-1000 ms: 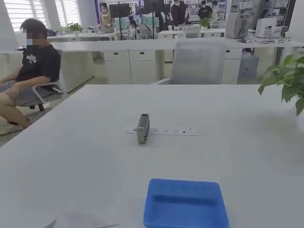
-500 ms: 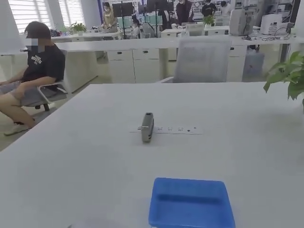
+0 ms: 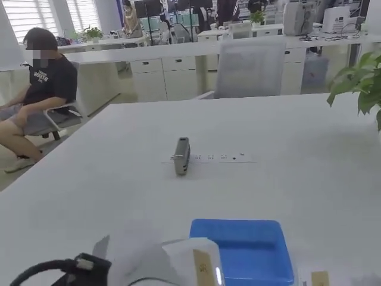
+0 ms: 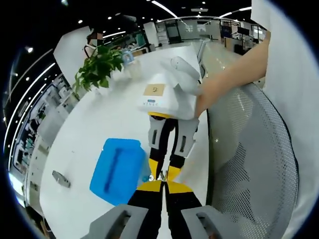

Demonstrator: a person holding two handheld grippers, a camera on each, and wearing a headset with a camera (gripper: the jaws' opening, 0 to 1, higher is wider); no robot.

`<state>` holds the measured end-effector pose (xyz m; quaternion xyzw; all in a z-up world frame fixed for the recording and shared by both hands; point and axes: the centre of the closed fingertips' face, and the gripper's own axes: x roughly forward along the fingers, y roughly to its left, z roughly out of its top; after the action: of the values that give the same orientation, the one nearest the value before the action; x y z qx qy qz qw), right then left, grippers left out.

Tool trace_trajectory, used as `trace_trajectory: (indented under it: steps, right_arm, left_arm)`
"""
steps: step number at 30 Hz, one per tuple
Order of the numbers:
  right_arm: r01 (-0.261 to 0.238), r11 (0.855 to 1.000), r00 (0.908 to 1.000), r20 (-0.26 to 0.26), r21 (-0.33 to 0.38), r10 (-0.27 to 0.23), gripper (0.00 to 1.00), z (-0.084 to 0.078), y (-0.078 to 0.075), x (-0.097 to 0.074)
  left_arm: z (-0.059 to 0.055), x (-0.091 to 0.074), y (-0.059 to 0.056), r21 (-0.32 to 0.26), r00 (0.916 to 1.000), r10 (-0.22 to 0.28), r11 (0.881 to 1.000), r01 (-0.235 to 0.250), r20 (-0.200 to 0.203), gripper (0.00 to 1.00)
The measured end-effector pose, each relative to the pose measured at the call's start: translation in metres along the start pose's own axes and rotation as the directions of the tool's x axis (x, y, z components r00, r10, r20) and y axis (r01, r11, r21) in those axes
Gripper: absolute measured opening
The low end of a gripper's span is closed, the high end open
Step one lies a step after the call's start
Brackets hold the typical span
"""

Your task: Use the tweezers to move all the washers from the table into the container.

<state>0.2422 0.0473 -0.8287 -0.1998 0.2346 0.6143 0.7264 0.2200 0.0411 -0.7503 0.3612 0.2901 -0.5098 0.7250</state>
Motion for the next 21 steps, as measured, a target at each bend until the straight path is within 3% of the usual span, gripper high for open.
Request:
trace_trajectory:
  steps: [6, 14, 21]
  right_arm:
    - [0.007, 0.999, 0.9995, 0.029, 0.04, -0.008, 0.11, 0.003, -0.008, 0.006]
    - [-0.003, 0.998, 0.9994, 0.035, 0.069, 0.001, 0.1, 0.002, -0.009, 0.012]
    - [-0.002, 0.994, 0.9987, 0.051, 0.108, -0.004, 0.1, 0.003, -0.011, 0.01]
  left_arm:
    - [0.001, 0.005, 0.011, 0.042, 0.9995, -0.011, 0.999, 0.012, -0.029, 0.0]
    - [0.001, 0.009, 0.014, 0.082, 0.9976, -0.029, 0.996, 0.034, -0.063, 0.0]
    - [0.004, 0.011, 0.021, 0.081, 0.9968, -0.043, 0.996, 0.049, -0.068, 0.0]
